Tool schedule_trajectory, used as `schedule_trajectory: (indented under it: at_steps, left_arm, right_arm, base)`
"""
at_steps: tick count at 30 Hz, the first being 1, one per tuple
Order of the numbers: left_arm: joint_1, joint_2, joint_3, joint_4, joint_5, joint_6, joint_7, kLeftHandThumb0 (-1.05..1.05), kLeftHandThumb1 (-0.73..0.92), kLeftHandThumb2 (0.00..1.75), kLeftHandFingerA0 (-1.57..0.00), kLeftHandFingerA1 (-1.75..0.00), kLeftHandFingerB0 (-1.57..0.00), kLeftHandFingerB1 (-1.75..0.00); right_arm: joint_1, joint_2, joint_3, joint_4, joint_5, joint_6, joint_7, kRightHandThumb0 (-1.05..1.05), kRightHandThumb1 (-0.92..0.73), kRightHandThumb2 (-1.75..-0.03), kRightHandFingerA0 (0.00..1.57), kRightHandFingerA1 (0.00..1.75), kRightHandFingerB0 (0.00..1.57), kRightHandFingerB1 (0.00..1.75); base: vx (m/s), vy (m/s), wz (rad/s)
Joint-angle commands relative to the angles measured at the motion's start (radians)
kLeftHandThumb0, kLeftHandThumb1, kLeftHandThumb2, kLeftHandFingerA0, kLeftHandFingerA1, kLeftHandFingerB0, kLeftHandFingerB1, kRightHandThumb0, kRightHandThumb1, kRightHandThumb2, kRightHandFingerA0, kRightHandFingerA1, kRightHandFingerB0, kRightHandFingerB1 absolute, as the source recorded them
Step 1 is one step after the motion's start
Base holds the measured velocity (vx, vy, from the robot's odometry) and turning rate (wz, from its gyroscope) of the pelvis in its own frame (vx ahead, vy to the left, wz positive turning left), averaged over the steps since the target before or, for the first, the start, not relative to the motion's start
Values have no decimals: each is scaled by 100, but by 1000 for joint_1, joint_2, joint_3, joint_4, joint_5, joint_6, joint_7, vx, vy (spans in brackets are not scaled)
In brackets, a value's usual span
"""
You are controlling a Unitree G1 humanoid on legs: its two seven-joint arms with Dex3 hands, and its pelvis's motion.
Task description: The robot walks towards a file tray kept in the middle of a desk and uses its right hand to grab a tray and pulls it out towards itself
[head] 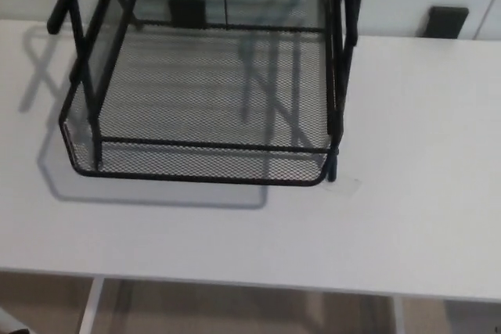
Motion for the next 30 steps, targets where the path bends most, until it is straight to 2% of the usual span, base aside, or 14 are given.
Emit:
schedule_trajectory:
  at_steps: [1,7,10,11,12,19,23,30]
  left_arm:
    - [5,13,2,-4,-6,24,6,-16,51,55,-47,-42,-38,-36]
    - [5,15,-1,-16,-5,39,12,-17,51,55,-47,-42,-38,-37]
    - [-9,20,-1,-1,-4,32,11,-24,46,59,-45,-45,-37,-40]
    - [-12,20,-2,-1,-5,33,11,-18,50,54,-49,-42,-38,-37]
    - [-20,20,-1,7,-7,30,10,-23,47,59,-45,-45,-37,-40]
    - [-33,19,6,10,-9,46,25,-22,46,59,-49,-44,-38,-40]
    - [-12,22,-4,-5,0,30,13,-25,47,60,-44,-44,-38,-40]
    - [-23,15,-6,12,-2,28,19,-24,46,59,-45,-45,-40,-41]
  right_arm:
    - [-10,-10,5,14,-12,-24,-10,-26,-59,-57,59,59,43,47]
    - [-5,-15,21,-5,-17,-11,-8,-27,-60,-57,58,60,43,46]
    - [44,-23,42,-88,-9,-8,17,-30,-55,-56,62,62,45,47]
    - [55,-29,47,-111,-14,-7,19,-39,-44,-73,57,65,42,55]
    - [92,-40,58,-174,-18,-8,29,-35,-56,-56,60,58,45,46]
    - [190,-72,85,-338,-22,-15,44,-34,-58,-57,59,59,42,47]
    - [182,-82,80,-324,-10,5,47,-33,-58,-57,57,57,42,47]
    - [148,-84,64,-291,4,18,48,-27,-60,-57,54,57,41,47]
  base:
    - [-66,84,-5]
    - [-56,261,-5]
    - [-49,233,9]
    - [46,168,0]
    - [2,152,-8]
    - [-32,-4,7]
    - [-42,-62,1]
    - [0,0,0]
